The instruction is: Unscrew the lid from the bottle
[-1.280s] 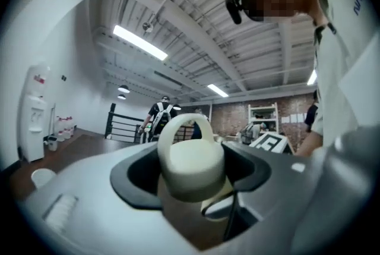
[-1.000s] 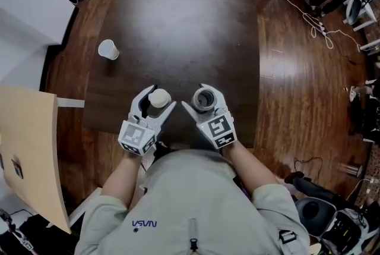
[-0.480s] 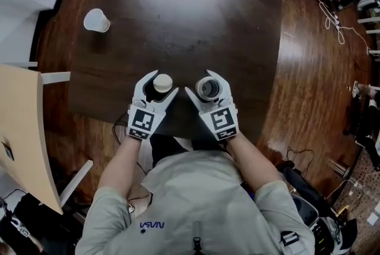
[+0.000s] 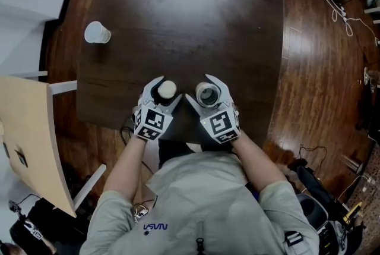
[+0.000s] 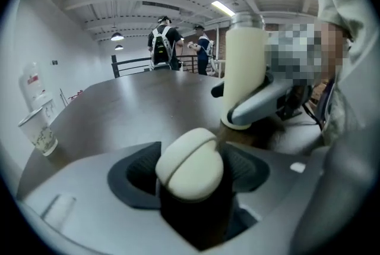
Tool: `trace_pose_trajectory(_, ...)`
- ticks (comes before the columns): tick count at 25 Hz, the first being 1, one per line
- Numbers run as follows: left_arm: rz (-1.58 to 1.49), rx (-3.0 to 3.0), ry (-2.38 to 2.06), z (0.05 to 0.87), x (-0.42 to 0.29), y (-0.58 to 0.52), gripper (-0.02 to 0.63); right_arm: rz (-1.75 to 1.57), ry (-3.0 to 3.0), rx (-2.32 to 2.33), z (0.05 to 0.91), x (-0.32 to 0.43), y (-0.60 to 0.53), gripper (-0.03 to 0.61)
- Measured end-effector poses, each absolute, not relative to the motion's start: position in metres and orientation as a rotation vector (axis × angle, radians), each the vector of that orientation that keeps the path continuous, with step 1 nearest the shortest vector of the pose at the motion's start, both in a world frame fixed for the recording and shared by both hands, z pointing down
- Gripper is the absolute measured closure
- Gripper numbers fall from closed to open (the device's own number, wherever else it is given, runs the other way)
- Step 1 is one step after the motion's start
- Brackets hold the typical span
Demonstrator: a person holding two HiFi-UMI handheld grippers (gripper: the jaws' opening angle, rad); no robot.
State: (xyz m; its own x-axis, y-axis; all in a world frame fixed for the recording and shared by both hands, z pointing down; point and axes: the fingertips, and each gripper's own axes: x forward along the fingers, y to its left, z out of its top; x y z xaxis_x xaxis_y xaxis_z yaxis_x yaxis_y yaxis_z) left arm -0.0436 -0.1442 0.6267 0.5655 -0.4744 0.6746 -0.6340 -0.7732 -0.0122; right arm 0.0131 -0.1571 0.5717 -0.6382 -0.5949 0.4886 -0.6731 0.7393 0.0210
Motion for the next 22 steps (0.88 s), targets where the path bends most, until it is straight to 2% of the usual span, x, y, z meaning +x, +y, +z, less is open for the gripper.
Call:
trace_pose_trajectory(5,0.985,2.542,-0.943,0.618,-0.053,-0.148,0.267,0.267,-2.457,0.926,0.578,0.016,-0.151,0.221)
trace_pose_trajectory(11,0.82,2.432,-1.159,0.599,-0.079,-0.132,0.275,0.326,-2.458,0.891,0.587,0.037,-0.133,0.21)
trace_pose_trajectory(14,0.654,2.362,-1.31,0.582,-0.094,-0.119,0.351,0.415,-2.491,0.937,0.583,0.052,-0.119,0.21)
trace_pose_trajectory(16,0.534,2.31,-1.394,0.568,-0.098,-0.105,0.447,0.473,-2.521,1.004,0.568,0.062,-0.109,0.214)
trace_pose_trajectory(17,0.49,2.287,-1.422,0.561,-0.097,-0.096,0.538,0.48,-2.53,1.04,0.557,0.067,-0.104,0.275)
trace_pose_trajectory(18,0.46,2.275,-1.437,0.555,-0.093,-0.087,0.611,0.468,-2.537,1.073,0.546,0.071,-0.099,0.387)
trace_pose_trajectory(19,0.438,2.277,-1.44,0.549,-0.087,-0.08,0.612,0.443,-2.547,1.095,0.536,0.073,-0.096,0.506)
trace_pose_trajectory(20,0.421,2.292,-1.435,0.542,-0.08,-0.076,0.612,0.414,-2.561,1.101,0.526,0.072,-0.095,0.578)
trace_pose_trajectory(22,0.39,2.349,-1.42,0.526,-0.067,-0.074,0.612,0.366,-2.599,1.095,0.507,0.067,-0.095,0.578)
